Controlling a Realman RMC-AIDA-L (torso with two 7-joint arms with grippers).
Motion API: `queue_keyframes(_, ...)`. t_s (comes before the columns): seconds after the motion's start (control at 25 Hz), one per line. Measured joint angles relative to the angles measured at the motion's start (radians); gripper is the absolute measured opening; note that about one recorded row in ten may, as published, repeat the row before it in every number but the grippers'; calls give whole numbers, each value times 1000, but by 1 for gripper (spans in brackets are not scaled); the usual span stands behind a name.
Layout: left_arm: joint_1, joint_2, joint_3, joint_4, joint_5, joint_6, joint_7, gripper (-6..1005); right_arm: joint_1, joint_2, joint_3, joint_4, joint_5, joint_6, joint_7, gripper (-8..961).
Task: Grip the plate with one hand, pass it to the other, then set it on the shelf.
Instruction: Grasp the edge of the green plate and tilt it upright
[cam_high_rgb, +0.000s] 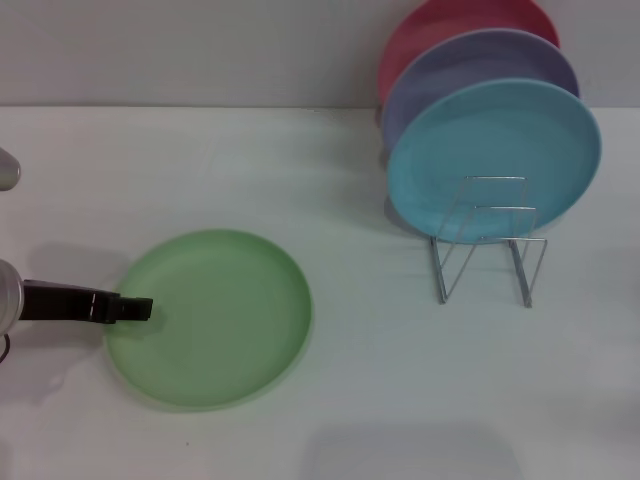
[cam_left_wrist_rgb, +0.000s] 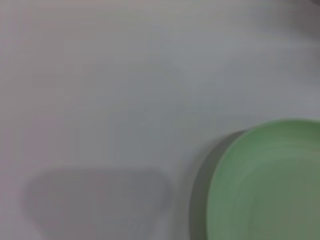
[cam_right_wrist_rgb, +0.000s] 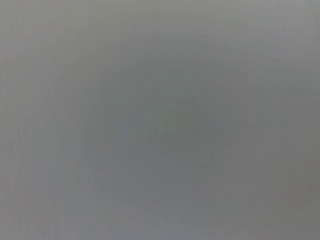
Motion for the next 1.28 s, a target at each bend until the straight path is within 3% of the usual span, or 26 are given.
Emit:
queue_keyframes(0.88, -19, 0, -5, 50, 12, -29, 3, 774, -6, 0, -14, 0, 0, 16, 0, 827)
queue_keyframes(1.04, -31, 1, -8, 72, 12, -34, 11, 648, -6, 0, -14, 0, 0, 17, 0, 827)
queue_keyframes(1.16, -37, 0, -10, 80, 12, -36, 13, 410, -6, 0, -14, 0, 0, 18, 0, 826)
queue_keyframes(1.28, -44, 1, -11, 83, 11, -36, 17, 342, -6, 0, -14, 0, 0, 21, -1, 826)
